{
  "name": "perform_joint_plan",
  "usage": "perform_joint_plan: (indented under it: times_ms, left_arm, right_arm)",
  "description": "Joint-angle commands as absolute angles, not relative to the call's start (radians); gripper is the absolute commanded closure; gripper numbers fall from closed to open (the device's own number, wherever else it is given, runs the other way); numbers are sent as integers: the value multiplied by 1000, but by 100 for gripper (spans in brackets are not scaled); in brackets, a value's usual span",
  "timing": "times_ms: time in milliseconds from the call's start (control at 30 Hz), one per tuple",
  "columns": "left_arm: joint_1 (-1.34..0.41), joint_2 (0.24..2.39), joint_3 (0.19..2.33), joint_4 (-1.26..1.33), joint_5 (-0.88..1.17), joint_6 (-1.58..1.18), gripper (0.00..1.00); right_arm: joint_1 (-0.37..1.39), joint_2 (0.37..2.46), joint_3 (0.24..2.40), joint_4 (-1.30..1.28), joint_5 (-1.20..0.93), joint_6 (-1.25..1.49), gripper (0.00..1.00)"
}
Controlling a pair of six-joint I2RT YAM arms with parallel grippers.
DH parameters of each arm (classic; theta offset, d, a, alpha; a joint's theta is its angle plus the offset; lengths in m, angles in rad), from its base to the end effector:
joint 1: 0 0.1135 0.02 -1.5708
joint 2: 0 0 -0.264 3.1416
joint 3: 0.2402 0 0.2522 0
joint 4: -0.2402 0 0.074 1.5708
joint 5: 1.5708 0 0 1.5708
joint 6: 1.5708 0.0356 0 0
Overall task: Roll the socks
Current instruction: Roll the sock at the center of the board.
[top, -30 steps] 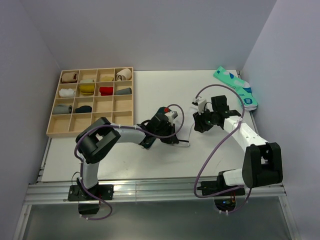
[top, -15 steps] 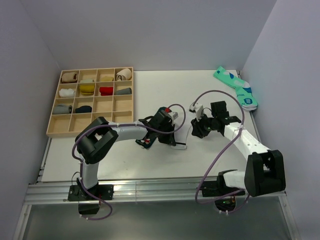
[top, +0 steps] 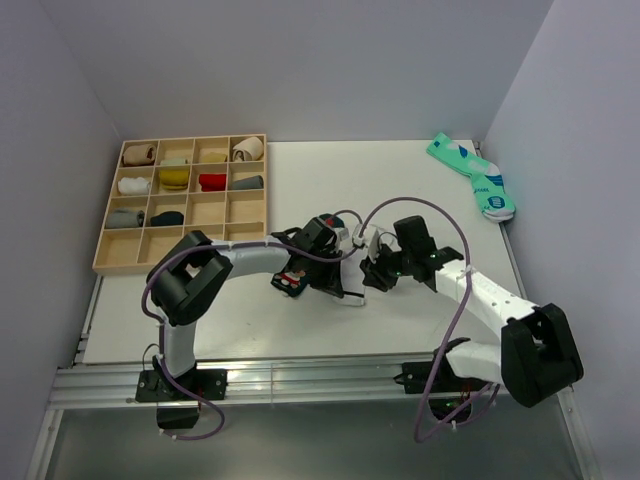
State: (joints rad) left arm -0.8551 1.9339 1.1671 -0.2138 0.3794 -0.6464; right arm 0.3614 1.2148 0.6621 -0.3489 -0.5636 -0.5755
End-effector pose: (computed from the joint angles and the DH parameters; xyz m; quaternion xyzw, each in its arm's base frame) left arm 0.2469 -0.3040 0.1446 0.1524 0.9288 -0.3268 0.0858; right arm 0.2108 0.1000 0.2018 -0.4911 0.7683 0.2275 0.3417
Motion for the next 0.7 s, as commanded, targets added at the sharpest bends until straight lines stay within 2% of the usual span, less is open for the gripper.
perform_joint_plan:
  times_ms: [0, 267, 667]
  left_arm:
    - [-844, 1951, 1154, -325, 414, -609, 100]
    - [-816, 1983, 1166, -336, 500, -611, 100]
    - [-808, 2023, 1192, -347, 538, -612, 100]
  right_arm:
    - [423, 1154, 618, -285, -555, -603, 58]
    - [492, 1054, 537, -256, -561, -653, 57]
    - [610, 1034, 465, -219, -526, -712, 56]
